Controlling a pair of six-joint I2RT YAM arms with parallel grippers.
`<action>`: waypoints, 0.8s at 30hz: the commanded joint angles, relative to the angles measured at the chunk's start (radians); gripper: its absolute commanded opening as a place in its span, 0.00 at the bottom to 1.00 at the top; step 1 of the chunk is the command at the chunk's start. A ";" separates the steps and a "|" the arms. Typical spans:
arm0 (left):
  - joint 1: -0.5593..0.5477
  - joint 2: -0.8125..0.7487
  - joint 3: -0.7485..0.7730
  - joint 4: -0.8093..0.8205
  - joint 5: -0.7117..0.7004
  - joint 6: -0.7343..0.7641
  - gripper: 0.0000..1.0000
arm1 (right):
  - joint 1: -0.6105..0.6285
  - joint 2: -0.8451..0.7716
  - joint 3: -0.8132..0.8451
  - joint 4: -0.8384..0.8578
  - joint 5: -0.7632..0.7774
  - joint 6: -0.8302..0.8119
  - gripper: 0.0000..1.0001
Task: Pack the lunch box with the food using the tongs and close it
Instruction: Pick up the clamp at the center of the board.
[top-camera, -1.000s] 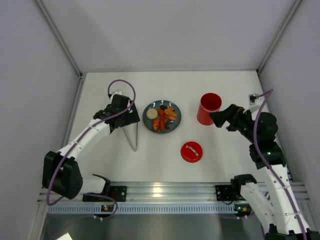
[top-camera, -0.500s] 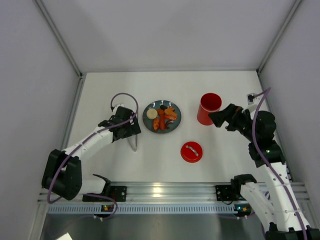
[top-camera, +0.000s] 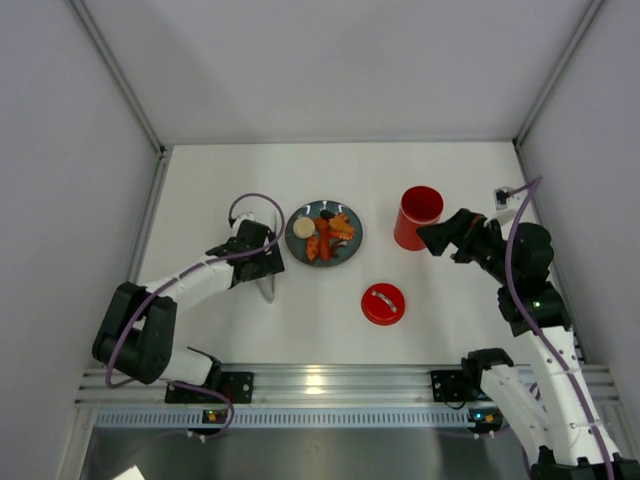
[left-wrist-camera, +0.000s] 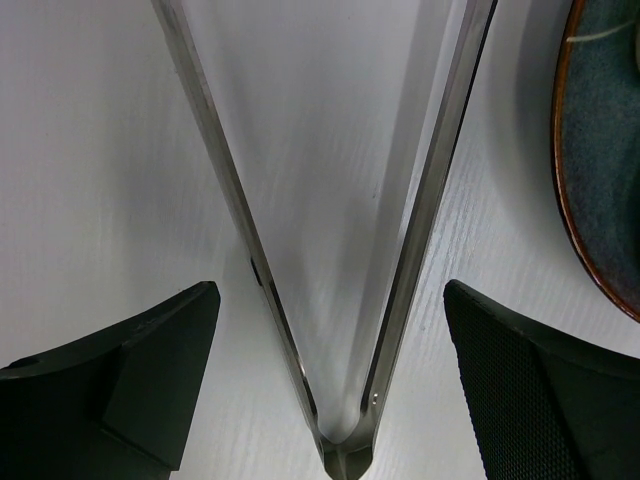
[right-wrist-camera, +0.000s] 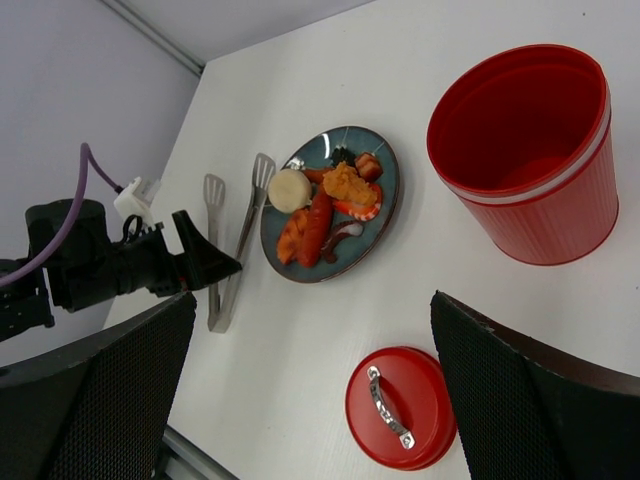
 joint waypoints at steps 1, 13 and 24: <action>-0.005 0.023 0.002 0.102 -0.026 0.030 0.99 | -0.010 -0.017 0.028 -0.012 -0.011 -0.011 0.99; -0.005 0.089 0.012 0.127 -0.055 0.045 0.95 | -0.010 -0.029 0.010 -0.004 -0.015 -0.013 0.99; -0.055 0.161 0.036 0.115 -0.095 -0.041 0.87 | -0.010 -0.036 0.001 0.011 -0.041 -0.011 1.00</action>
